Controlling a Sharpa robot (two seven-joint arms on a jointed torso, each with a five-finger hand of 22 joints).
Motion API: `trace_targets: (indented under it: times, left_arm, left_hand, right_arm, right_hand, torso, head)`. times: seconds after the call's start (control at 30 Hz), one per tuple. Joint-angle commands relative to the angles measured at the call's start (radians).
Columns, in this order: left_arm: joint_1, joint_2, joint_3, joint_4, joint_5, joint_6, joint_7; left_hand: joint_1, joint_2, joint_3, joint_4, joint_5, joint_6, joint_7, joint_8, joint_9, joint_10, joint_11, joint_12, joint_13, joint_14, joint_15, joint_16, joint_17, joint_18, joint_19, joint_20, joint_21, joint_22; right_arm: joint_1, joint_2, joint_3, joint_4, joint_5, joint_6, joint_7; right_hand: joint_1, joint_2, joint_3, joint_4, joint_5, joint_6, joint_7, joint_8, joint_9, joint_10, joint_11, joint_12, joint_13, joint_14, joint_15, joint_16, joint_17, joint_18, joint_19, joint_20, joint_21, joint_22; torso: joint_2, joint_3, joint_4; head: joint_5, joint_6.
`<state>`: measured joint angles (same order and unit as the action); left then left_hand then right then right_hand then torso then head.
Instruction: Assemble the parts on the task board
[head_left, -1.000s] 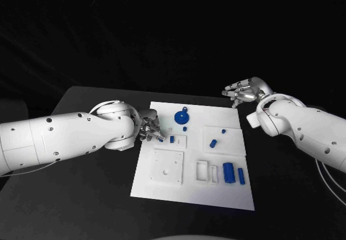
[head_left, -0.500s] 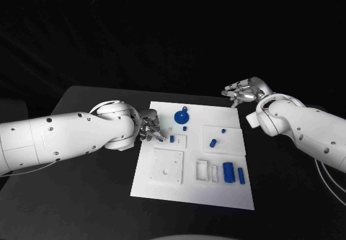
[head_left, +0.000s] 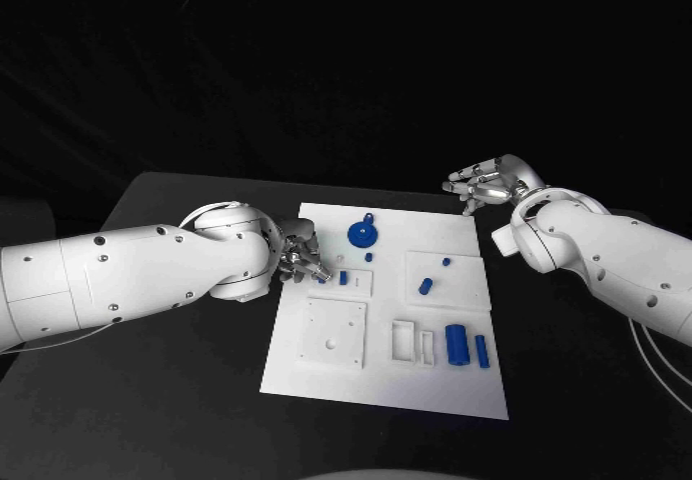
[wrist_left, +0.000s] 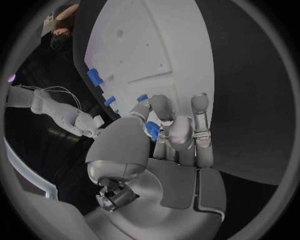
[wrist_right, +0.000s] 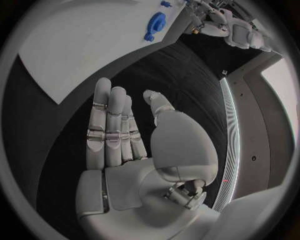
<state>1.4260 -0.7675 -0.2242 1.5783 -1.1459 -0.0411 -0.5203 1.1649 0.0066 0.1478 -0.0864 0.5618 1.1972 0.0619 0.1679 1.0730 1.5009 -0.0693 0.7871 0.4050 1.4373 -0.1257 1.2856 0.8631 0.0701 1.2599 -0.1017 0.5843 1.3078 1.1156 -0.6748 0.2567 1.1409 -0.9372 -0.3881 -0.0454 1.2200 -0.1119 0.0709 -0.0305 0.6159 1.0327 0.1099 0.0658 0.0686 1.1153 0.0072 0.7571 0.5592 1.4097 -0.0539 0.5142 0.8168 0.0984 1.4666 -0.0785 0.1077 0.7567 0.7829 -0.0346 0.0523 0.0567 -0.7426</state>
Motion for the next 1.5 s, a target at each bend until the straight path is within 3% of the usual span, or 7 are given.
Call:
trace_targets:
  times: [0.03,0.23,0.97,1.13,1.37,1.5]
  left_arm:
    - [-0.007,0.007,-0.004,0.004,0.013,0.018,0.008]
    - [-0.007,0.009,-0.004,0.001,0.015,0.019,0.007]
    - [-0.007,0.008,-0.004,-0.019,0.01,0.027,-0.002]
    - [-0.007,0.004,-0.004,-0.017,0.009,0.022,-0.003]
    - [-0.007,0.0,-0.004,-0.015,0.009,0.011,-0.003]
    - [-0.007,-0.003,-0.004,-0.013,0.009,0.004,-0.003]
  left_hand:
    - [0.013,0.001,-0.006,0.013,-0.015,0.132,-0.125,-0.004,0.001,0.011,-0.039,0.007,0.0,-0.001,-0.008,0.005,0.001,0.011,0.002,0.008,0.003,0.017]
    - [0.014,-0.005,-0.033,0.049,-0.068,0.135,-0.128,-0.006,0.005,0.01,-0.04,0.008,0.0,-0.002,-0.008,0.005,0.001,0.01,0.003,0.008,0.001,0.017]
    - [0.02,-0.022,-0.082,0.123,-0.125,0.136,-0.13,-0.01,0.013,0.011,-0.04,0.007,-0.003,-0.004,-0.009,0.001,-0.005,0.011,0.003,0.009,-0.005,0.017]
    - [-0.01,-0.046,-0.096,0.166,-0.167,0.136,-0.131,-0.008,0.016,0.011,-0.04,0.007,-0.004,-0.006,-0.009,-0.001,-0.007,0.012,0.003,0.011,-0.007,0.017]
    - [-0.008,-0.085,-0.076,0.241,-0.187,0.136,-0.131,-0.003,0.022,0.011,-0.039,0.007,-0.006,-0.007,-0.009,-0.003,-0.01,0.012,0.004,0.01,-0.01,0.017]
    - [-0.009,-0.095,-0.071,0.262,-0.2,0.137,-0.13,-0.002,0.023,0.011,-0.039,0.007,-0.007,-0.007,-0.009,-0.002,-0.01,0.011,0.005,0.01,-0.011,0.017]
  right_arm:
    - [-0.001,0.001,0.001,0.0,-0.001,0.013,0.011]
    - [-0.001,0.002,0.001,0.0,-0.001,0.013,0.011]
    - [-0.004,0.0,0.001,-0.002,-0.001,0.014,0.012]
    - [-0.006,-0.002,0.001,-0.003,-0.001,0.013,0.012]
    - [-0.008,-0.003,0.001,-0.004,-0.001,0.009,0.012]
    - [-0.009,-0.004,0.001,-0.004,-0.001,0.009,0.012]
  right_hand:
    - [-0.008,0.006,0.006,-0.002,0.004,-0.005,0.001,-0.003,0.0,-0.007,0.0,0.005,-0.001,-0.005,0.001,0.0,-0.001,-0.012,0.017,0.007,0.004,-0.001]
    - [-0.007,0.006,0.008,-0.009,0.004,-0.005,0.001,-0.003,0.0,-0.007,0.0,0.005,-0.001,-0.005,0.001,0.0,-0.002,-0.012,0.017,0.007,0.006,-0.003]
    - [-0.009,0.006,0.008,-0.012,0.004,-0.006,0.002,-0.003,0.0,-0.007,0.0,0.005,-0.002,-0.006,0.001,0.0,-0.002,-0.012,0.016,0.007,0.007,-0.004]
    - [-0.008,0.006,0.007,-0.015,0.003,-0.006,0.002,-0.003,0.0,-0.008,0.0,0.004,-0.002,-0.006,0.001,0.0,-0.002,-0.012,0.016,0.007,0.007,-0.004]
    - [-0.009,0.005,0.007,-0.018,0.004,-0.007,0.002,-0.003,0.0,-0.011,0.001,0.002,-0.003,-0.009,0.002,-0.002,-0.003,-0.013,0.013,0.008,0.006,-0.005]
    - [-0.009,0.005,0.006,-0.019,0.004,-0.008,0.002,-0.003,0.0,-0.011,0.001,0.002,-0.003,-0.009,0.002,-0.002,-0.003,-0.013,0.013,0.008,0.005,-0.006]
  torso:
    - [0.0,0.0,0.0004]
    - [0.0,0.0,0.0]
    - [0.0,-0.0011,0.0]
    - [0.0,-0.0015,-0.0004]
    - [0.0,-0.002,0.0004]
    - [0.0,-0.0016,0.0006]
  head:
    - [-0.001,0.0]
    - [-0.001,0.0]
    - [-0.006,-0.002]
    - [-0.007,-0.001]
    - [-0.008,-0.001]
    - [-0.009,-0.001]
